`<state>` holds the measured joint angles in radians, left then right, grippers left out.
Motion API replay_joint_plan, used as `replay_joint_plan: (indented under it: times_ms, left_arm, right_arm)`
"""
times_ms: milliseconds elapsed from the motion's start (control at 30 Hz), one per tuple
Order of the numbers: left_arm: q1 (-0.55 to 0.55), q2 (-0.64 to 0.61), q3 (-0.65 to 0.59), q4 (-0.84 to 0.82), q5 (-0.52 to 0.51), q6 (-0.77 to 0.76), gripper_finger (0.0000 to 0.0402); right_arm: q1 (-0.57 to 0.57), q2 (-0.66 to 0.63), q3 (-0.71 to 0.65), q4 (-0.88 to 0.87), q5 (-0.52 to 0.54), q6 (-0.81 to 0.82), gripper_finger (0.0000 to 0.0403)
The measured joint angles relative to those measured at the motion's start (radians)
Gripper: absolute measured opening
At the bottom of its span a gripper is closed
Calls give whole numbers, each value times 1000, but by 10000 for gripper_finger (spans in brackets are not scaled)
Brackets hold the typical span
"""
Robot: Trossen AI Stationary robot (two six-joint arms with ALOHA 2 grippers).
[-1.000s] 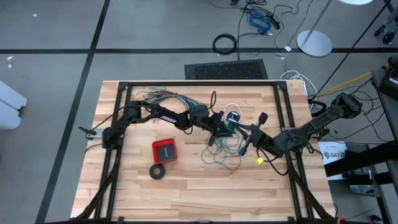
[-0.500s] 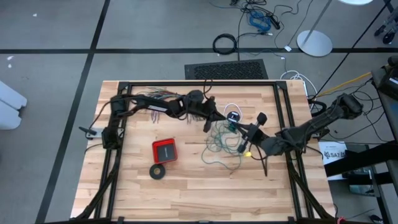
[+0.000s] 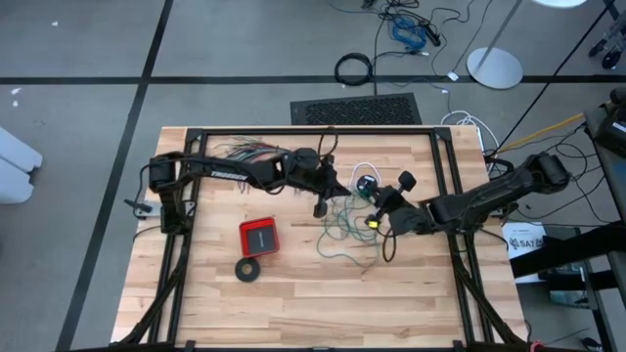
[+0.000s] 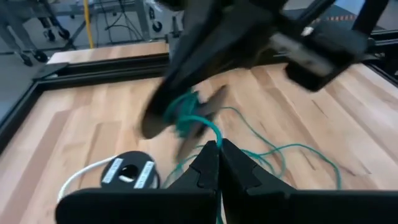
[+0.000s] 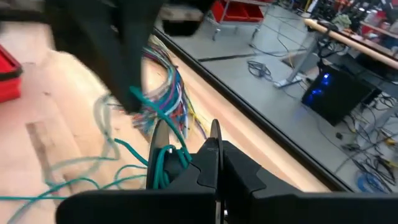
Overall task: Coil cords
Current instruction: Coil the green wire onto the spool
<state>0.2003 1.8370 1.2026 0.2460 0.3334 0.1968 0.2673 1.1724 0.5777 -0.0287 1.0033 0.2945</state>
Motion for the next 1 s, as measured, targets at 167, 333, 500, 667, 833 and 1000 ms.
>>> replay_joint_plan:
  times_ms: [167, 333, 500, 667, 833, 1000]
  left_arm:
    - [-47, 0, 0, -35, -44, 2, 2]
    - [-84, 0, 0, -72, -112, 20, 2]
    - [-110, 0, 0, -45, -155, 27, 2]
    - [-126, 0, 1, 10, -167, 22, 2]
    - [-137, 0, 1, 42, -185, 21, 2]
    - [-138, 5, 2, 21, -188, 14, 1]
  right_arm:
    - [-27, 32, 0, 3, 54, 24, 0]
    - [-47, 38, 0, 13, 94, 17, 0]
    - [-80, 38, 0, 89, 83, -46, 0]
    - [-119, 62, 0, 161, 37, -87, 0]
    - [-152, 152, 0, 300, -14, -153, 0]
    - [-163, 188, 0, 408, -15, -228, 0]
